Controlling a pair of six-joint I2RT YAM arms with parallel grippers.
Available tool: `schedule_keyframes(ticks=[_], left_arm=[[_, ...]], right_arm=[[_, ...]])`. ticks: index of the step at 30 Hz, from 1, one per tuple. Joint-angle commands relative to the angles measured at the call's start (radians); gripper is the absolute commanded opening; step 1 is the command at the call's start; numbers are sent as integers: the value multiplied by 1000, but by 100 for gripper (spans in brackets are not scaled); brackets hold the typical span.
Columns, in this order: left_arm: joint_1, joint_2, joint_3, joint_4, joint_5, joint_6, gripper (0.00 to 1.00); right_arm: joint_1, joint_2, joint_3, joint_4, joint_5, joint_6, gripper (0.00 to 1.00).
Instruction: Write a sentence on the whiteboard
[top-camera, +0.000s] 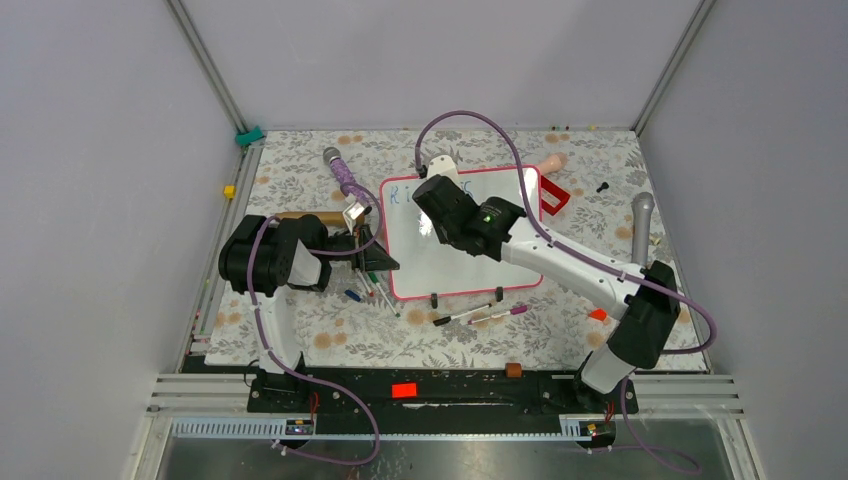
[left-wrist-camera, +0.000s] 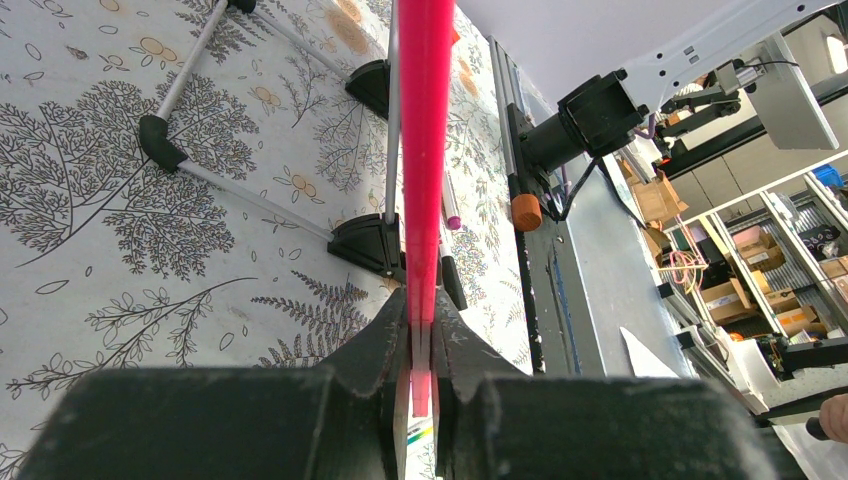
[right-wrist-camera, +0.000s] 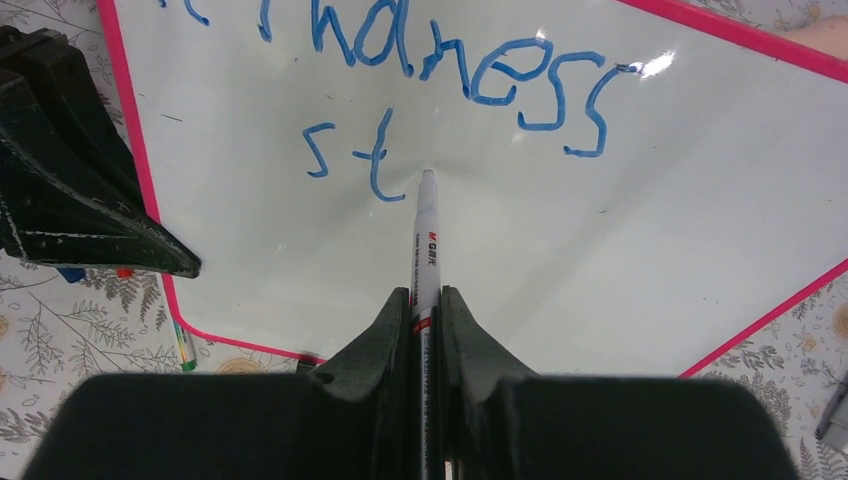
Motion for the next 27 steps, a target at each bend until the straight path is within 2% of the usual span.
schedule_keyframes(ticks=[1, 14, 27], left_arm=[[18, -7, 5, 58, -9, 17, 3], [18, -12, 1, 58, -10, 23, 3], [17, -6, -2, 58, -11, 17, 3]], right_arm=[[-13, 14, 48, -12, 34, 18, 0], [-23, 49, 74, -2, 4, 5, 0], [-23, 9, -10, 2, -62, 37, 0]])
